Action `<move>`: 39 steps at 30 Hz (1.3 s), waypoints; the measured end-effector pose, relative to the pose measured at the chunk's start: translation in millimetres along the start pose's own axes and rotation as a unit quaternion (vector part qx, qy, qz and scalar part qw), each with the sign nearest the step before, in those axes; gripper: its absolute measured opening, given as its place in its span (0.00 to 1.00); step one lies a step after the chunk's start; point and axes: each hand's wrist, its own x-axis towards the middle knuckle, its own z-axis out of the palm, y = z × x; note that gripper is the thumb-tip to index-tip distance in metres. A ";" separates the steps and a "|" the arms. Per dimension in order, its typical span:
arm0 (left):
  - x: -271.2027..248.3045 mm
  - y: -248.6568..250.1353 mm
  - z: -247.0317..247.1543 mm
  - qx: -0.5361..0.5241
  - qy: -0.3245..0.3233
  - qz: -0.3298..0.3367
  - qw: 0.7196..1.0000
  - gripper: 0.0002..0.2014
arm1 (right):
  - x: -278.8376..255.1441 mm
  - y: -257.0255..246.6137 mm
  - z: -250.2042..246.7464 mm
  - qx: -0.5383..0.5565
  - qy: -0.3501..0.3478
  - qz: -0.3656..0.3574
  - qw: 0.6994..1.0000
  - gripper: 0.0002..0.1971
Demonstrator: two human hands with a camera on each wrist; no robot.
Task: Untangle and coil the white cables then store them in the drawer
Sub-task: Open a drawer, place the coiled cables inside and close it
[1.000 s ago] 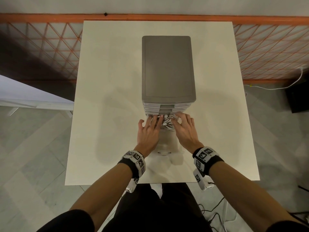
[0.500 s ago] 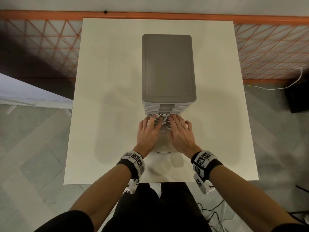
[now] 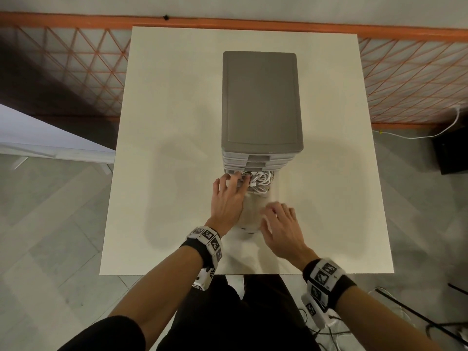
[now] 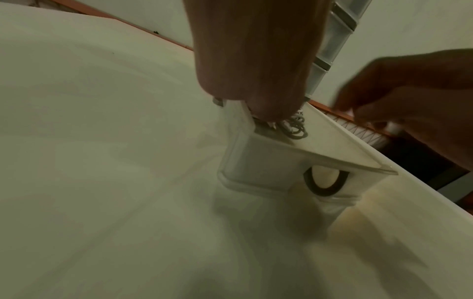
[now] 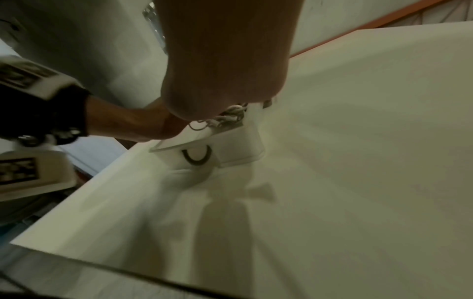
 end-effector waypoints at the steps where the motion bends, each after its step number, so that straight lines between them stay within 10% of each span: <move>1: 1.4 -1.3 -1.7 0.002 0.000 0.006 1.000 0.26 | -9.2 -1.5 -1.2 0.046 -0.025 0.019 0.998 0.09; 8: 11.6 -8.7 -15.4 -0.056 -0.018 0.059 0.996 0.27 | -13.6 -10.4 -6.7 0.201 -0.168 0.191 0.946 0.27; 14: 13.4 -9.3 -18.5 -0.070 0.000 0.066 0.995 0.16 | -19.2 -24.4 11.0 0.310 -0.345 0.322 0.825 0.15; 25: 17.5 -14.3 -32.4 -0.082 -0.024 0.068 0.994 0.02 | -19.4 -37.4 23.1 0.645 -0.081 0.508 0.565 0.10; 33: 27.1 -16.6 -56.8 -0.122 -0.020 0.090 0.988 0.13 | -17.3 -38.5 30.3 0.567 -0.109 0.464 0.671 0.11; 39: 53.3 -20.0 -119.3 -0.150 0.192 0.128 0.961 0.11 | -19.1 -42.6 37.7 0.518 -0.087 0.454 0.720 0.14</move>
